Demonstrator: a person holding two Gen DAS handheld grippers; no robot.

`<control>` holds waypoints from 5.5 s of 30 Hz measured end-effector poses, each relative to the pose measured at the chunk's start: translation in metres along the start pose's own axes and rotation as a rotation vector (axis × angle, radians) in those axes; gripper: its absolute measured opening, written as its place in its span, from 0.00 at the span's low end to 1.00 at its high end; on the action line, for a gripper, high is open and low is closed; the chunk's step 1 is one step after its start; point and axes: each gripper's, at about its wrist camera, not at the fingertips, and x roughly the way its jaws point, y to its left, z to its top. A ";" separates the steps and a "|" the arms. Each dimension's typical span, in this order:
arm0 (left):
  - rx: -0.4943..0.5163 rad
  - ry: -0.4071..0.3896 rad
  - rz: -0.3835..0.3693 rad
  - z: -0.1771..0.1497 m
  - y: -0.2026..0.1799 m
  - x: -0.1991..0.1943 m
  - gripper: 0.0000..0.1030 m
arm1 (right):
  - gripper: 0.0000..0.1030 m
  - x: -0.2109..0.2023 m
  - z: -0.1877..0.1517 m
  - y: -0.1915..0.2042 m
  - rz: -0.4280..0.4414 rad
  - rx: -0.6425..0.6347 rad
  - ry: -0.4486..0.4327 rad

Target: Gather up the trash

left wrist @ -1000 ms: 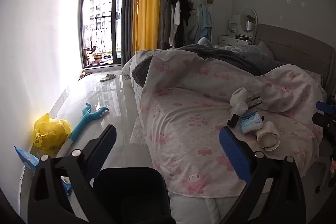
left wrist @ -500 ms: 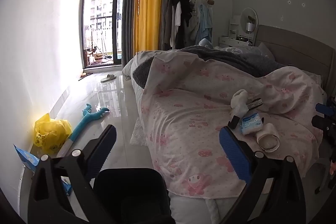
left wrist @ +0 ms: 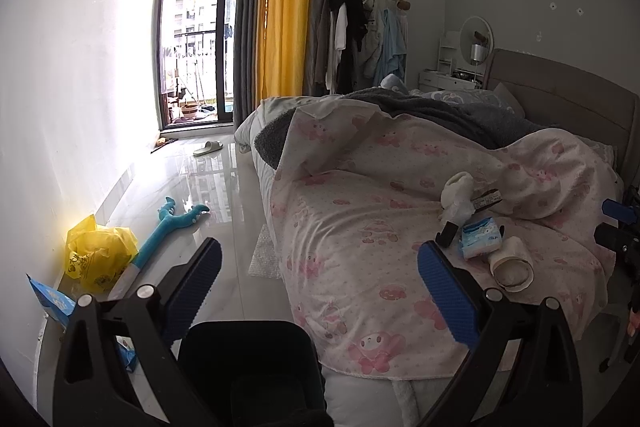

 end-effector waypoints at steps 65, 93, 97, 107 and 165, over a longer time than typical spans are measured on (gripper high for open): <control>0.001 0.010 0.003 -0.002 0.001 0.002 0.97 | 0.97 -0.001 0.001 -0.003 0.008 0.011 0.002; 0.043 0.072 -0.166 0.003 -0.035 0.025 0.97 | 0.97 0.027 -0.006 -0.037 0.065 0.202 0.147; 0.045 0.082 -0.214 0.004 -0.047 0.037 0.97 | 0.97 0.038 -0.010 -0.059 0.103 0.299 0.179; 0.152 0.158 -0.385 -0.003 -0.091 0.069 0.97 | 0.97 0.069 -0.011 -0.085 0.190 0.395 0.248; 0.215 0.344 -0.640 -0.031 -0.131 0.119 0.58 | 0.62 0.156 -0.024 -0.060 0.223 0.369 0.507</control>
